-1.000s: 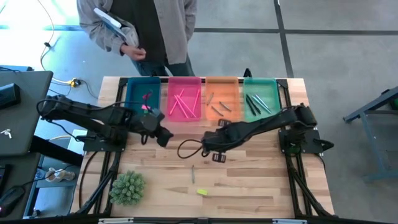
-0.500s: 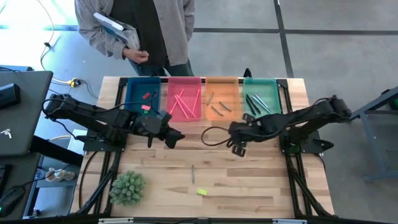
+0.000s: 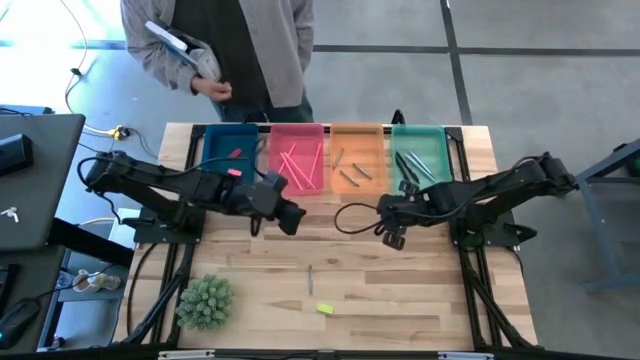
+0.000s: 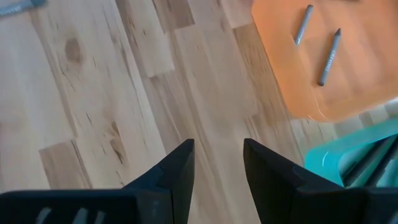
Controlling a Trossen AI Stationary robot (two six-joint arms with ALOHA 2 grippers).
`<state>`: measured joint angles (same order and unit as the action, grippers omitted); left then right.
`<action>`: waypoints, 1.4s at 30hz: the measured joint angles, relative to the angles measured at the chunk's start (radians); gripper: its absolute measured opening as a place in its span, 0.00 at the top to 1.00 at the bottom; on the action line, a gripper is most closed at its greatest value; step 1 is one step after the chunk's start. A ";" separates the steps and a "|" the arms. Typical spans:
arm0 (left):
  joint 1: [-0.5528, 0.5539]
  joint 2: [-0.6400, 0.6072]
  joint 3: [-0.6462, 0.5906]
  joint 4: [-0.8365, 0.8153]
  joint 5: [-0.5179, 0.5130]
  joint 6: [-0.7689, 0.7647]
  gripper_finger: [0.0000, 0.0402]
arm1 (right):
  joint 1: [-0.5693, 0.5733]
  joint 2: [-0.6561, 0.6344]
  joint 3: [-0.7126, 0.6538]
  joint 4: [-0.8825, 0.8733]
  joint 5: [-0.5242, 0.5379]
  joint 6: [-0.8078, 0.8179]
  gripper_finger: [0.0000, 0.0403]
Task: Sort crayons/erasers/pens/pencils in bins
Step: Put the gray crayon into the orange bin
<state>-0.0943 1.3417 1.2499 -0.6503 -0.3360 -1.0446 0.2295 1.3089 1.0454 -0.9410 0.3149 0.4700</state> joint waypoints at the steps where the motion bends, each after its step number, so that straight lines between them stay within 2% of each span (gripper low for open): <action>1: -0.005 0.015 0.009 -0.021 -0.001 -0.012 0.59 | 0.000 0.000 -0.001 -0.003 0.001 -0.008 0.68; 8: -0.043 0.120 0.022 -0.068 0.001 -0.108 0.59 | 0.000 0.000 -0.001 0.004 0.072 -0.024 0.68; 13: -0.060 0.173 0.021 -0.102 0.016 -0.149 0.59 | -0.001 0.000 -0.001 0.001 0.130 0.069 0.68; 25: -0.100 0.269 0.021 -0.112 0.016 -0.185 0.59 | -0.089 0.000 -0.001 -0.020 0.131 0.251 0.68; 30: -0.124 0.332 0.021 -0.102 0.059 -0.274 0.59 | -0.125 0.001 -0.001 -0.028 0.119 0.206 0.68; 36: -0.168 0.406 0.021 -0.082 0.064 -0.428 0.59 | -0.163 0.001 -0.001 -0.027 0.118 0.109 0.68; 42: -0.205 0.469 0.021 -0.028 0.064 -0.519 0.59 | -0.187 0.001 -0.001 -0.027 0.117 0.071 0.68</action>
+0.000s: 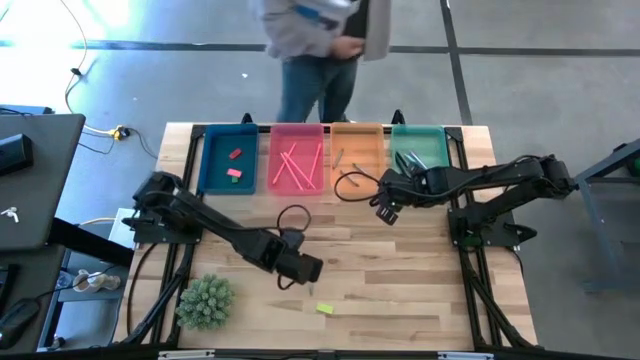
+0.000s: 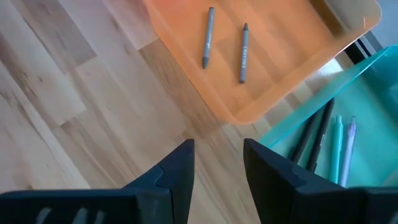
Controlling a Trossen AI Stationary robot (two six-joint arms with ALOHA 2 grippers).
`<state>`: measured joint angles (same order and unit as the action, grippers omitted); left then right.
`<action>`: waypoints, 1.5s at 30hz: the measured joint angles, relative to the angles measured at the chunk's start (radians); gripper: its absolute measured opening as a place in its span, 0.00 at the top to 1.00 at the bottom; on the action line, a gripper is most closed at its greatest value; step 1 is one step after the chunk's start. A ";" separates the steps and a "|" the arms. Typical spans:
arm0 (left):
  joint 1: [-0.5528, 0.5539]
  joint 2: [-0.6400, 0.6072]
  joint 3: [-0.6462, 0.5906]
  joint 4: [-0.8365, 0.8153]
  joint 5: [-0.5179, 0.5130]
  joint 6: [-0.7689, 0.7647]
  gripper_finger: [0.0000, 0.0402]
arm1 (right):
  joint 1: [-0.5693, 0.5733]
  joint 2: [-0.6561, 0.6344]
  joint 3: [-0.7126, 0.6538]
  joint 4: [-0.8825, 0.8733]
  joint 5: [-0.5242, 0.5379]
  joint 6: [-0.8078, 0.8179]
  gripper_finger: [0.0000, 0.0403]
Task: Sort crayons/erasers/pens/pencils in bins
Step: Put the gray crayon into the orange bin
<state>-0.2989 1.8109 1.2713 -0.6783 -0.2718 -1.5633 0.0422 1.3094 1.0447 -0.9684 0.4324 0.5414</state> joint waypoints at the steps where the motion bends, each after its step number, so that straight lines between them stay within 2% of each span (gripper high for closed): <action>1: -0.004 0.014 0.000 0.006 0.000 -0.016 0.59 | -0.003 0.000 0.000 0.000 0.000 -0.006 0.68; 6: -0.028 0.064 0.000 0.025 0.008 -0.083 0.59 | -0.016 0.000 0.000 0.000 -0.001 -0.028 0.68; 16: -0.034 0.127 0.000 0.088 0.027 -0.112 0.59 | -0.023 0.000 0.000 0.009 -0.002 -0.052 0.68; 26: -0.035 0.129 0.000 0.124 0.009 -0.113 0.59 | -0.023 0.000 0.000 0.016 -0.001 -0.053 0.68; 30: -0.035 0.155 0.000 0.131 0.012 -0.113 0.63 | -0.023 0.000 0.000 0.016 -0.001 -0.053 0.68; 37: -0.037 0.216 0.003 0.238 0.047 -0.109 0.70 | -0.023 0.000 0.000 0.018 -0.001 -0.053 0.68; 45: -0.037 0.221 0.010 0.171 0.049 -0.110 0.79 | -0.023 0.000 0.001 0.016 -0.001 -0.053 0.68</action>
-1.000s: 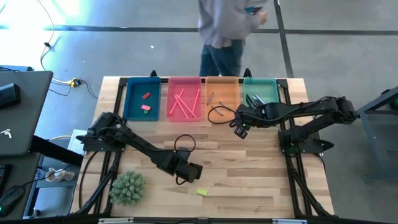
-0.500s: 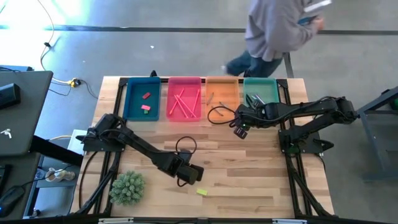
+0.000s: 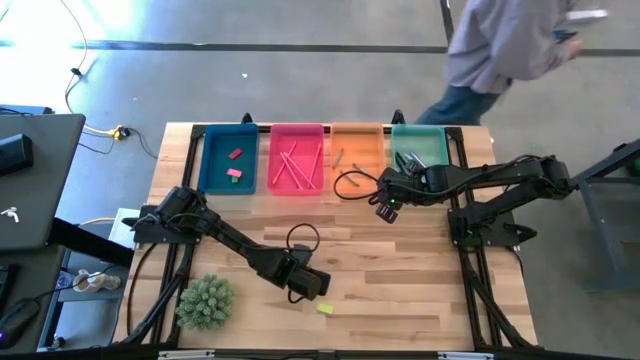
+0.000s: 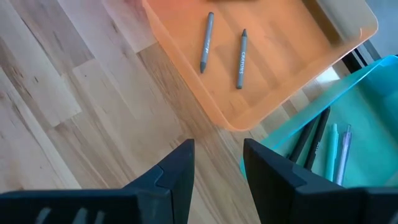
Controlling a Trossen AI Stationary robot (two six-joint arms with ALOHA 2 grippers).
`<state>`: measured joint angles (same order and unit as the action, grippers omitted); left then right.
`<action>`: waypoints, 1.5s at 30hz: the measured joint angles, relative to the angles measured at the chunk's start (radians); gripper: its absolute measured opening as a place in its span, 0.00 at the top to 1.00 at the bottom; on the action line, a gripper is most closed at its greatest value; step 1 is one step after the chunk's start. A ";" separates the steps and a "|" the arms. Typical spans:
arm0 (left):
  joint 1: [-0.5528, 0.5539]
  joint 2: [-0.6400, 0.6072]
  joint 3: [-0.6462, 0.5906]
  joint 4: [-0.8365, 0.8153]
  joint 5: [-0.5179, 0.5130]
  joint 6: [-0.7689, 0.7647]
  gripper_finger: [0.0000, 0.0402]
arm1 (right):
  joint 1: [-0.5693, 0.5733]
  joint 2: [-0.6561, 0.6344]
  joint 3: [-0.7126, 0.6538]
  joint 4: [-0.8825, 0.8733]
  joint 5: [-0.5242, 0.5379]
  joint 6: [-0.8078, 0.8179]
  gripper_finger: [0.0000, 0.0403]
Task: Sort crayons/erasers/pens/pencils in bins
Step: Put the gray crayon into the orange bin
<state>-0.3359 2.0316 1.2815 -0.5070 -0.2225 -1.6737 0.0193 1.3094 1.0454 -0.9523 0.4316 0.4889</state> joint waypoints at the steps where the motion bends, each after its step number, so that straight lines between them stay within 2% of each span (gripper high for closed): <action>1: 0.000 0.003 0.000 -0.002 0.001 0.001 0.81 | 0.000 0.000 0.000 0.000 0.000 0.000 0.68; 12: 0.002 0.024 0.002 -0.032 0.016 0.117 0.95 | 0.001 0.000 0.000 0.000 -0.022 0.000 0.68; 19: 0.004 0.020 0.002 -0.038 0.041 0.245 0.97 | 0.001 0.000 0.000 -0.008 -0.023 -0.041 0.68; 24: 0.008 0.020 -0.005 0.019 0.032 0.346 0.96 | 0.001 -0.008 0.000 -0.008 -0.023 -0.065 0.68; 39: 0.022 0.021 -0.008 0.116 0.031 0.331 0.98 | 0.001 -0.090 0.000 -0.034 -0.023 -0.102 0.68; 45: 0.030 0.001 -0.010 0.152 -0.036 0.335 0.98 | 0.001 -0.166 0.000 -0.038 -0.023 -0.107 0.68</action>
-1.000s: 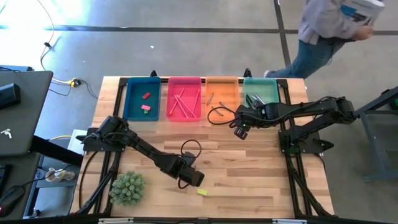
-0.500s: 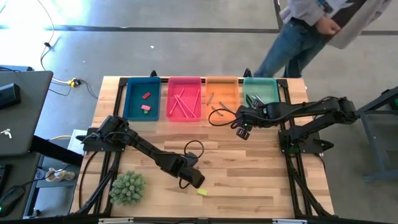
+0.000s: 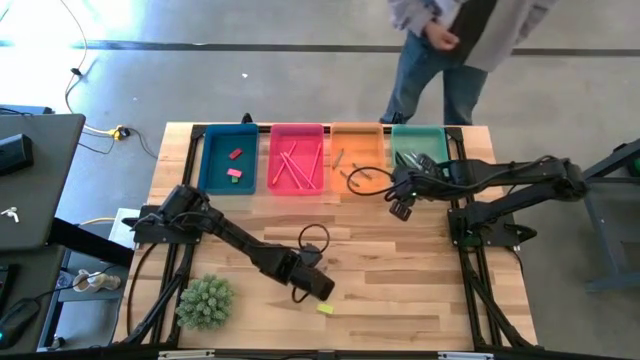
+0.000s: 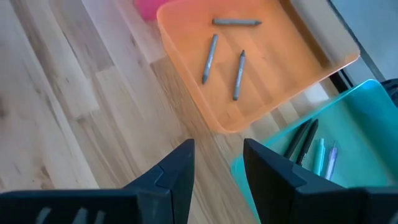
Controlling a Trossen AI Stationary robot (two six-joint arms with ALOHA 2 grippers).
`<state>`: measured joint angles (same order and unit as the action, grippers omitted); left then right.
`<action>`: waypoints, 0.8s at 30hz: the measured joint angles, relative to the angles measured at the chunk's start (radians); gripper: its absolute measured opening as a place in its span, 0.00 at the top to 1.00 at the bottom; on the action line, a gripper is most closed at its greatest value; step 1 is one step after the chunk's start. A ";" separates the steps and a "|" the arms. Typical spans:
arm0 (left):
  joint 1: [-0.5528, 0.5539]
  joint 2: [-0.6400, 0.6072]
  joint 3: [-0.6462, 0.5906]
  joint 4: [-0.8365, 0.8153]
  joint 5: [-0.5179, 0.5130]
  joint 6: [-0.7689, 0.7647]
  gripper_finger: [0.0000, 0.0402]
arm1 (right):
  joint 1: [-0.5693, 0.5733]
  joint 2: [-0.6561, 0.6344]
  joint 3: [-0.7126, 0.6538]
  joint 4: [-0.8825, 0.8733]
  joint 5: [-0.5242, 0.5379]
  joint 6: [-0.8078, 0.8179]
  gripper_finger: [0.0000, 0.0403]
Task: Sort crayons/erasers/pens/pencils in bins
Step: Put the gray crayon into the orange bin
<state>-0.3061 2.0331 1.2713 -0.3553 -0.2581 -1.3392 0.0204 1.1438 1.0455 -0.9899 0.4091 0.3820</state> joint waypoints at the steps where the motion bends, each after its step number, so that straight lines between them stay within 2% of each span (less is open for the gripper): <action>1: 0.009 -0.001 0.000 0.013 -0.006 0.003 0.98 | 0.000 -0.012 0.000 0.000 0.000 0.000 0.68; 9: 0.077 -0.008 0.002 0.175 -0.018 0.085 0.98 | 0.000 -0.082 0.000 -0.005 0.000 0.001 0.68; 16: 0.182 -0.010 0.003 0.367 -0.024 0.192 0.98 | 0.000 -0.103 0.000 -0.008 -0.001 0.002 0.68; 24: 0.324 -0.013 0.005 0.552 0.062 0.335 0.98 | 0.000 -0.104 0.000 -0.007 -0.001 0.002 0.68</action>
<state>0.0181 2.0197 1.2762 0.1968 -0.1966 -1.0042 0.0204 1.0397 1.0454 -0.9974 0.4082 0.3838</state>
